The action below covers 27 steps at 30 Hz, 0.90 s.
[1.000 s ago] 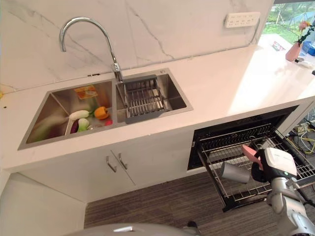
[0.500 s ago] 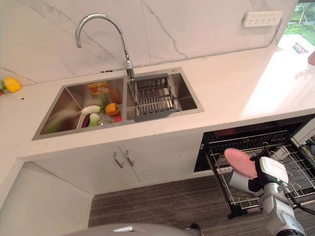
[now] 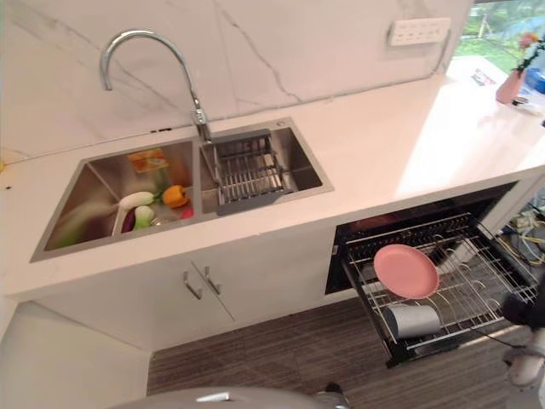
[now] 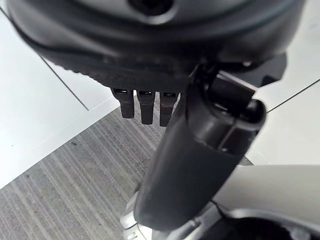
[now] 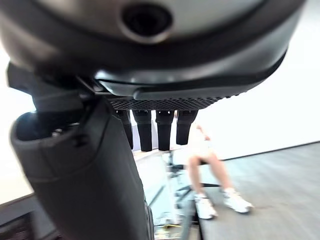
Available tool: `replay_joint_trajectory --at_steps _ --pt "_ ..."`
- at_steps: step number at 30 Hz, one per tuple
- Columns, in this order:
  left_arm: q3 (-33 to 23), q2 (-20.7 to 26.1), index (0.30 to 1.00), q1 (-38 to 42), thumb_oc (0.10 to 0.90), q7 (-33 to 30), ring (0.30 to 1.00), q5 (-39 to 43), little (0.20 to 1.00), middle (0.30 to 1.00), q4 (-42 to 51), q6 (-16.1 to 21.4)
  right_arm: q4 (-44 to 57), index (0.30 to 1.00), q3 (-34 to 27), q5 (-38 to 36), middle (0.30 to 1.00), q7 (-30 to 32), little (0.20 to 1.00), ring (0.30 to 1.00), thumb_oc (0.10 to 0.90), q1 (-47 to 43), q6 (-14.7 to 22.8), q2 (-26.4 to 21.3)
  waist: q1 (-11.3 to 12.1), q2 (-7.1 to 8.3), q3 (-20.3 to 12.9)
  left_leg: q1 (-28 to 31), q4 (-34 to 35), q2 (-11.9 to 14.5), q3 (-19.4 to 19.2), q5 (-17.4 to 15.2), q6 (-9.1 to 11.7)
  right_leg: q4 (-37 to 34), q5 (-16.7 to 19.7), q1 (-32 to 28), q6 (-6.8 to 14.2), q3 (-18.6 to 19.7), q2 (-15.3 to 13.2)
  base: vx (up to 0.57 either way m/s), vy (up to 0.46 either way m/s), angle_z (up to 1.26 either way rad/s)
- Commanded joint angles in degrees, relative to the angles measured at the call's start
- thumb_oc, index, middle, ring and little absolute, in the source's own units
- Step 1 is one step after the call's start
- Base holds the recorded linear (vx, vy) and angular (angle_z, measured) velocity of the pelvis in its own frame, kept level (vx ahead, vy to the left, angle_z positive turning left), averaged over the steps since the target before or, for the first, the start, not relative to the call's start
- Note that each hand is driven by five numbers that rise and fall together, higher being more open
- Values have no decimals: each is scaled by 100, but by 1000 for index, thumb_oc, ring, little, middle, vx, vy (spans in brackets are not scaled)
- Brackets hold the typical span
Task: Place the dishes in the dishwasher.
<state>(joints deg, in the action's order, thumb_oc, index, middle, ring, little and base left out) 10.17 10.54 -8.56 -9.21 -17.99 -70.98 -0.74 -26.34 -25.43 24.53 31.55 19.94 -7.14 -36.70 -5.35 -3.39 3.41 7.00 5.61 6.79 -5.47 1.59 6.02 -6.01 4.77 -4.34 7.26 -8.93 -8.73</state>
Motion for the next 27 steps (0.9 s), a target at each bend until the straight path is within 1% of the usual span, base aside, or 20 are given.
replay_joint_trajectory --at_steps 1,2,3,4,5,6,9,12,13,14,15,17,20,25,27 --pt "-27 189 900 346 800 -189 900 209 900 900 -217 -7 -497 300 -484 -781 300 758 300 300 400 -208 9 178 -18 244 13 197 -76 -151 50 -762 -267 150 -249 298 166 -88 -165 12 13 -18" --pt "-78 149 900 364 800 -192 900 280 900 900 -225 -15 -527 300 -458 -955 300 787 300 300 400 -123 82 424 -69 227 18 204 -73 -159 33 -771 -274 152 -246 322 169 -47 -165 5 5 -12" --pt "-78 158 900 363 800 -192 900 282 900 900 -226 -16 -517 300 -456 -958 300 789 300 300 400 -115 84 437 -65 236 16 205 -73 -159 28 -772 -275 152 -245 324 169 -43 -165 3 -1 -12" --pt "-86 144 900 361 800 -204 900 327 900 900 -220 -19 -512 300 -345 -1008 300 753 300 300 400 -88 134 576 -88 231 21 205 -74 -162 14 -772 -277 155 -241 332 169 -28 -170 -4 -3 -17" --pt "-90 111 900 339 800 -178 900 345 900 900 -227 -33 -413 300 -41 -915 300 573 300 300 400 -49 152 792 -103 220 31 212 -71 -168 -6 -775 -283 157 -240 343 166 -1 -169 -3 -3 -22" --pt "-98 118 900 334 800 -178 900 345 900 900 -227 -32 -404 300 -32 -908 300 570 300 300 400 -48 146 800 -107 228 28 214 -71 -168 -10 -776 -283 157 -241 343 166 3 -168 -5 -2 -22" --pt "-71 76 900 310 800 -160 900 397 900 900 -233 -67 -76 300 542 -858 300 311 300 300 400 -204 256 1078 -107 205 41 229 -71 -171 -25 -771 -281 161 -249 330 150 8 -176 -10 4 -18" --pt "4 58 900 322 800 -192 900 488 900 900 -208 -85 -92 300 1011 -1228 300 192 300 300 400 -515 466 1348 -69 178 54 226 -72 -173 -5 -753 -274 161 -261 308 132 -35 -181 -3 4 -6" --pt "2 58 900 323 800 -192 900 488 900 900 -208 -85 -96 300 1013 -1229 300 193 300 300 400 -519 469 1347 -72 179 56 227 -72 -173 -3 -753 -274 161 -261 307 132 -36 -181 0 0 0" --pt "68 61 900 334 800 -209 900 554 900 900 -155 -93 -169 300 1289 -1492 300 149 300 300 400 -771 535 1485 0 161 56 211 -73 -174 33 -739 -270 158 -267 287 126 -80 -186 1 6 3" --pt "82 74 900 338 800 -214 900 568 900 900 -128 -92 -211 300 1402 -1566 300 108 300 300 400 -864 570 1514 18 162 62 201 -73 -176 70 -730 -268 156 -277 267 122 -123 -193 1 2 7" --pt "121 116 900 307 800 -232 900 582 900 900 -68 -101 -425 300 1573 -1691 300 64 300 300 400 -1090 560 1537 101 156 62 183 -72 -182 124 -716 -264 152 -290 229 114 -187 -199 8 -7 20" --pt "133 214 900 259 800 -228 900 562 900 900 -25 -101 -691 300 1772 -1709 300 47 300 300 400 -1503 532 1391 213 147 87 144 -79 -188 204 -690 -249 152 -309 184 107 -276 -221 16 -13 24" --pt "150 353 900 105 800 -220 900 499 900 900 -46 -78 -860 300 1951 -1558 300 -34 300 300 400 -2054 451 968 424 104 125 78 -81 -198 332 -645 -228 144 -329 128 99 -432 -259 15 -8 17" --pt "162 389 900 84 800 -209 900 484 900 900 -102 -52 -1016 300 2017 -1417 300 -83 300 300 400 -2288 441 704 504 82 145 25 -84 -201 426 -619 -217 143 -344 102 93 -526 -275 13 -13 21"
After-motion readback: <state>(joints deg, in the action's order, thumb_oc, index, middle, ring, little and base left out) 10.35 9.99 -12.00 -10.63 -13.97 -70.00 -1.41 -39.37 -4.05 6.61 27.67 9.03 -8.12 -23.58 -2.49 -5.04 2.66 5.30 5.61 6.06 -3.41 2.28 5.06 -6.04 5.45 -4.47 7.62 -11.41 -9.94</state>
